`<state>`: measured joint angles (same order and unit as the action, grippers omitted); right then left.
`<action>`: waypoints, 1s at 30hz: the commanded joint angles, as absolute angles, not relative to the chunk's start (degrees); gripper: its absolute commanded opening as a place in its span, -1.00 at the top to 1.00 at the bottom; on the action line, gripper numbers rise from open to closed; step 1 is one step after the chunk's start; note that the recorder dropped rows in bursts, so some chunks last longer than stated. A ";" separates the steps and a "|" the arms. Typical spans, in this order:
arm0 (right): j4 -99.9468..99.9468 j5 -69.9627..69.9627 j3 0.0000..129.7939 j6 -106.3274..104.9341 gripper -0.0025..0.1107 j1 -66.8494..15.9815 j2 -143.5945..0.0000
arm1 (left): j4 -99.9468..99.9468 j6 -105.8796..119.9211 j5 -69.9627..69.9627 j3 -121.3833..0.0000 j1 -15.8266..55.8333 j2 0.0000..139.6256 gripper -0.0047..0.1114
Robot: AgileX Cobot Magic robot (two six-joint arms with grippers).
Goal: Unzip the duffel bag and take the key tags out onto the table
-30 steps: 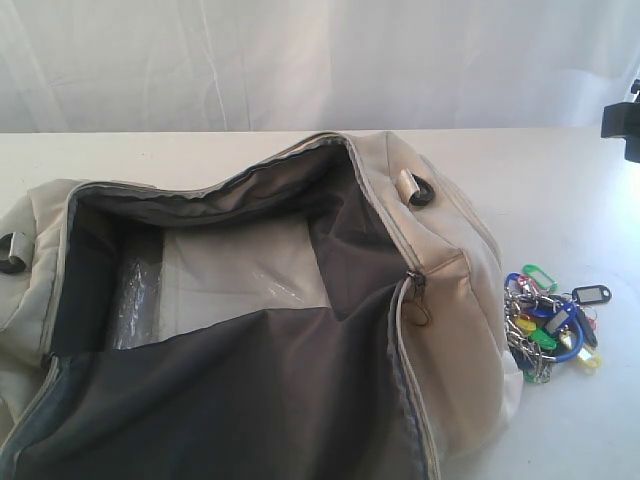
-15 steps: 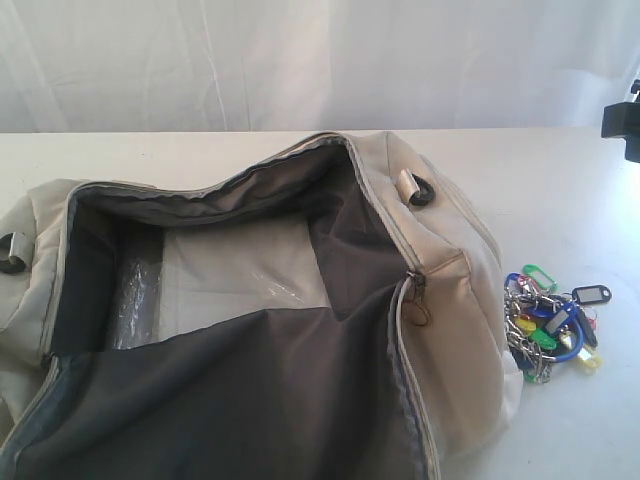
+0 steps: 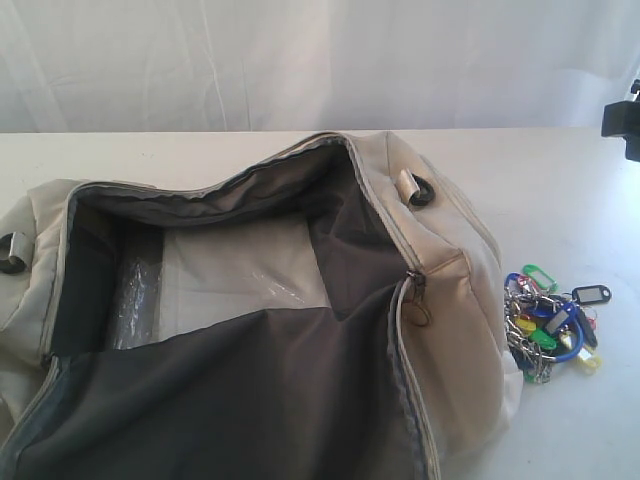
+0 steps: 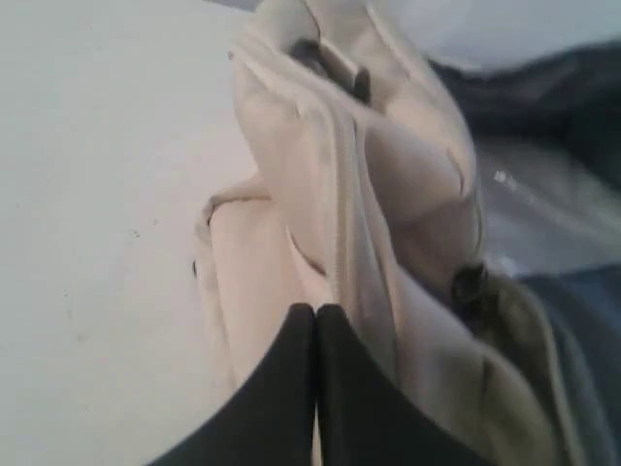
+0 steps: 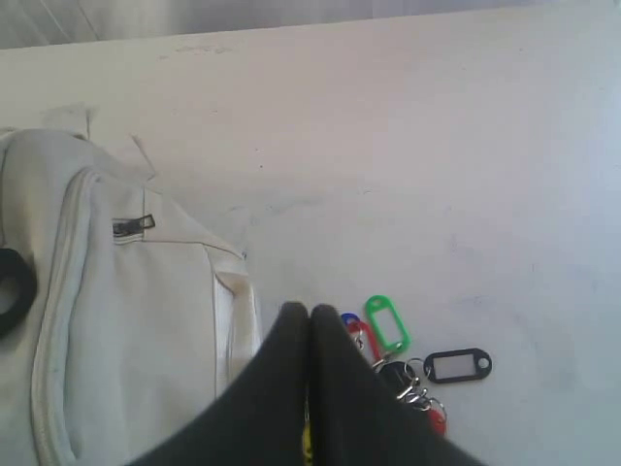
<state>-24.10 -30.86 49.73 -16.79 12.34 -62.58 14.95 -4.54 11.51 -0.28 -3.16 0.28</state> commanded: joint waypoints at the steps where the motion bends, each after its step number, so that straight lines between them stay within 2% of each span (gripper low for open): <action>1: -24.14 -29.88 49.65 -16.71 0.96 12.37 -62.23 | 13.34 6.06 16.31 0.00 -3.30 0.00 0.92; 30: -24.14 -29.77 49.65 -16.71 0.96 12.37 -62.23 | 7.96 -0.67 16.69 0.00 -3.30 0.00 0.92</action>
<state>-24.10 -30.63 49.73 -16.66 12.34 -62.58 7.85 0.00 16.44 -0.22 -3.16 0.28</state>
